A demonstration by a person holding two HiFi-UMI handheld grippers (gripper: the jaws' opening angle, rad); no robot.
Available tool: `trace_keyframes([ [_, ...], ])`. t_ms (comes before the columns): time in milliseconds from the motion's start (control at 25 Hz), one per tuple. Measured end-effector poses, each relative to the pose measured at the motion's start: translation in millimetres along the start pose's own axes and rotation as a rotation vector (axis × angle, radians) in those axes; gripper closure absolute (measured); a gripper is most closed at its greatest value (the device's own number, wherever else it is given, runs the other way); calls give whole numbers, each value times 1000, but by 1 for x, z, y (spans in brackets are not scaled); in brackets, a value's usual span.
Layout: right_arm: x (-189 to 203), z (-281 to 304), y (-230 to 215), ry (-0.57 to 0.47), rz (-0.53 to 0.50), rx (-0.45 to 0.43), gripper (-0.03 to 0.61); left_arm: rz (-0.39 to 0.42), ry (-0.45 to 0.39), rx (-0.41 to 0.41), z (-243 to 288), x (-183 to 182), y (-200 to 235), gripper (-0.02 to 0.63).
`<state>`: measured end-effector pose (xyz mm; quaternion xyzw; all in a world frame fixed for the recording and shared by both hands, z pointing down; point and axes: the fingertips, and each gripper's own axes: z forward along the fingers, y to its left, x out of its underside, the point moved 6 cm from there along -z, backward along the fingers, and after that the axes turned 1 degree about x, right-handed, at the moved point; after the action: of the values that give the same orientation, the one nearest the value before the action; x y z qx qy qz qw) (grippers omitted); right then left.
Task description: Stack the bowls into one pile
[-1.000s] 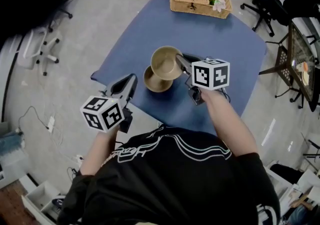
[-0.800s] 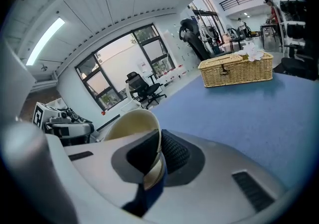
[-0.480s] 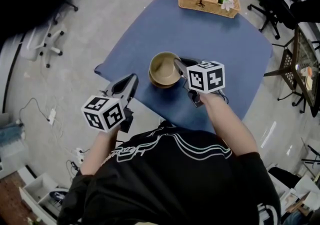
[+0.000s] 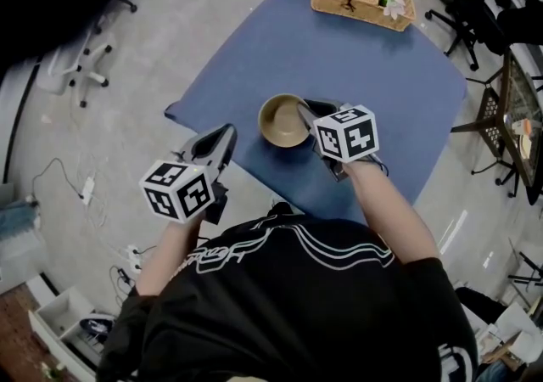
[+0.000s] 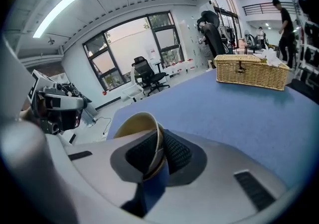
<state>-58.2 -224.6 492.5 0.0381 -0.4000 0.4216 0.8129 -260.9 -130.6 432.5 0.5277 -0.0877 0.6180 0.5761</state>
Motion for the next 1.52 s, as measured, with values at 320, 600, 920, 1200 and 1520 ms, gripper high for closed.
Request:
trace_keyframes([
  [320, -8, -5, 12, -36, -87, -38, 374, -5, -11, -7, -7, 3, -5, 591],
  [600, -6, -47, 17, -140, -160, -86, 276, 9, -36, -20, -13, 7, -32, 591],
  [920, -8, -174, 41, -371, -150, -240, 362, 81, -92, 63, -36, -2, -121, 591],
  [1200, 7, -265, 63, -485, -121, -328, 518, 151, -187, 160, -70, -10, -204, 591],
  [1520, 33, -336, 99, -541, -207, -389, 545, 253, -233, 194, -102, 3, -273, 591],
])
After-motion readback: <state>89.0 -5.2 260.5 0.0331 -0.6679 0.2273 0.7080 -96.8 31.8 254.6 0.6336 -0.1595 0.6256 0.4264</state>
